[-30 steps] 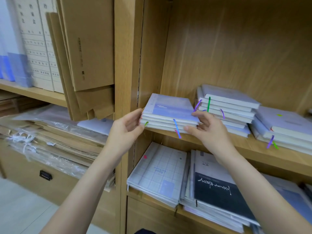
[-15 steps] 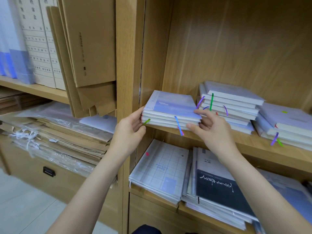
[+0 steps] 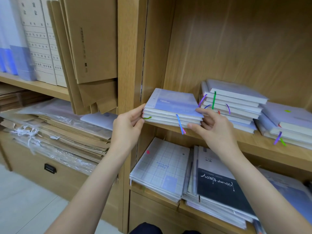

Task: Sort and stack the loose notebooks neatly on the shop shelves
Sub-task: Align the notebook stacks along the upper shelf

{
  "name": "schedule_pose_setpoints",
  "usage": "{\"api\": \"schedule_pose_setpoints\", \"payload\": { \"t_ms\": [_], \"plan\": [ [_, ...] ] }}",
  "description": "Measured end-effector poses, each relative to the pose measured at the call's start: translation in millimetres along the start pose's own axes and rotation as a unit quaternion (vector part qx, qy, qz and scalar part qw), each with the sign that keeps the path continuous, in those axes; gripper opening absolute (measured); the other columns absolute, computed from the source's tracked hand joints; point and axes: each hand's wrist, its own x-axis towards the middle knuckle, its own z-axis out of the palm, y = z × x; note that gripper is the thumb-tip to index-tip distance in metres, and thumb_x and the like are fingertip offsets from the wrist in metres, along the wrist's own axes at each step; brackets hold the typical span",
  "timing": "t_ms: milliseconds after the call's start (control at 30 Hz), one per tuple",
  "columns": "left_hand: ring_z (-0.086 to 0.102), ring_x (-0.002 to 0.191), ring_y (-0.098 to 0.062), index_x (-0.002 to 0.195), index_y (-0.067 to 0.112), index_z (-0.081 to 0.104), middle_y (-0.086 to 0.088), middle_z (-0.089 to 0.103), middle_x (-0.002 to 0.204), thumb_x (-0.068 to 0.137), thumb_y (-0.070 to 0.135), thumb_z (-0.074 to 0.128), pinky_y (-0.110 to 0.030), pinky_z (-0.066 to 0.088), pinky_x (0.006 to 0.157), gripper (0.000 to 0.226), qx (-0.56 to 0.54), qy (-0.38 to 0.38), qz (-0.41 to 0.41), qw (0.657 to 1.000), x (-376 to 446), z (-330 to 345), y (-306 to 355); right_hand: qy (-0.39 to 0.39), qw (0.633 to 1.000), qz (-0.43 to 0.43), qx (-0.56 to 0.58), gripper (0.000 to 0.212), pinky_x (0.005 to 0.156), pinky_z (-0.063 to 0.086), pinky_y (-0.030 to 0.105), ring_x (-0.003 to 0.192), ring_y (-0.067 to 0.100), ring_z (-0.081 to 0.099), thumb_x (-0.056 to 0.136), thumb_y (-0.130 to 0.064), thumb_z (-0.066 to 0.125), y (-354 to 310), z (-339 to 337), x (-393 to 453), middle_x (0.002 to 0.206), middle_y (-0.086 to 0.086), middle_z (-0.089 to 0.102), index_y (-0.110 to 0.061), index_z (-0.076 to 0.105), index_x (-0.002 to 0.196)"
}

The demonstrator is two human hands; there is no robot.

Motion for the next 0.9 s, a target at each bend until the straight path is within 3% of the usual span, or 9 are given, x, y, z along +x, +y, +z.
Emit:
{"api": "schedule_pose_setpoints", "payload": {
  "t_ms": [300, 400, 500, 600, 800, 900],
  "plan": [
    [0.05, 0.11, 0.008, 0.132, 0.012, 0.051, 0.014, 0.055, 0.114, 0.09, -0.007, 0.048, -0.001, 0.037, 0.092, 0.046, 0.029, -0.011, -0.005, 0.999, 6, 2, 3, -0.001, 1.0, -0.003, -0.03, 0.051, 0.081, 0.039, -0.003, 0.1, 0.003, 0.057, 0.079, -0.004, 0.072, 1, 1, 1, 0.11, 0.0, 0.06, -0.009, 0.055, 0.127],
    [0.051, 0.12, -0.005, 0.13, 0.013, 0.054, 0.01, 0.058, 0.118, 0.092, -0.007, 0.045, -0.023, 0.039, 0.104, 0.044, 0.032, -0.032, -0.002, 0.999, 10, -2, 0, -0.004, 1.0, 0.002, -0.024, 0.051, 0.08, 0.04, -0.003, 0.098, 0.003, 0.058, 0.079, -0.002, 0.071, 0, 1, 1, 0.109, 0.0, 0.06, -0.008, 0.055, 0.127],
    [0.054, 0.119, -0.009, 0.127, 0.015, 0.057, 0.004, 0.063, 0.119, 0.092, -0.006, 0.046, -0.037, 0.042, 0.104, 0.042, 0.029, -0.027, -0.01, 0.999, 13, -4, 0, -0.003, 1.0, 0.006, -0.024, 0.051, 0.078, 0.039, -0.005, 0.097, 0.002, 0.056, 0.079, -0.001, 0.071, -1, 1, 1, 0.108, 0.0, 0.059, -0.007, 0.055, 0.127],
    [0.053, 0.12, -0.008, 0.128, 0.016, 0.056, 0.006, 0.061, 0.12, 0.093, -0.005, 0.046, -0.035, 0.042, 0.105, 0.043, 0.04, -0.042, 0.0, 0.998, 12, -5, 0, 0.0, 1.0, 0.004, -0.03, 0.052, 0.078, 0.038, -0.005, 0.099, 0.002, 0.055, 0.078, -0.002, 0.071, -1, 1, 1, 0.109, -0.001, 0.058, -0.008, 0.055, 0.127],
    [0.052, 0.117, -0.002, 0.131, 0.014, 0.053, 0.013, 0.056, 0.115, 0.092, -0.002, 0.051, -0.016, 0.039, 0.1, 0.042, 0.051, -0.041, 0.001, 0.998, 9, -4, 4, 0.002, 1.0, 0.005, -0.028, 0.052, 0.079, 0.038, -0.005, 0.097, -0.001, 0.054, 0.079, -0.002, 0.071, -1, 1, 0, 0.11, -0.002, 0.058, -0.008, 0.054, 0.128],
    [0.051, 0.115, 0.0, 0.13, 0.014, 0.053, 0.013, 0.057, 0.115, 0.091, -0.002, 0.051, -0.012, 0.038, 0.097, 0.042, 0.055, -0.03, -0.005, 0.998, 7, -2, 6, 0.008, 0.999, 0.003, -0.047, 0.052, 0.085, 0.04, 0.003, 0.098, 0.0, 0.055, 0.079, -0.005, 0.071, -1, 3, -2, 0.11, -0.001, 0.06, -0.009, 0.054, 0.128]
  ]
}}
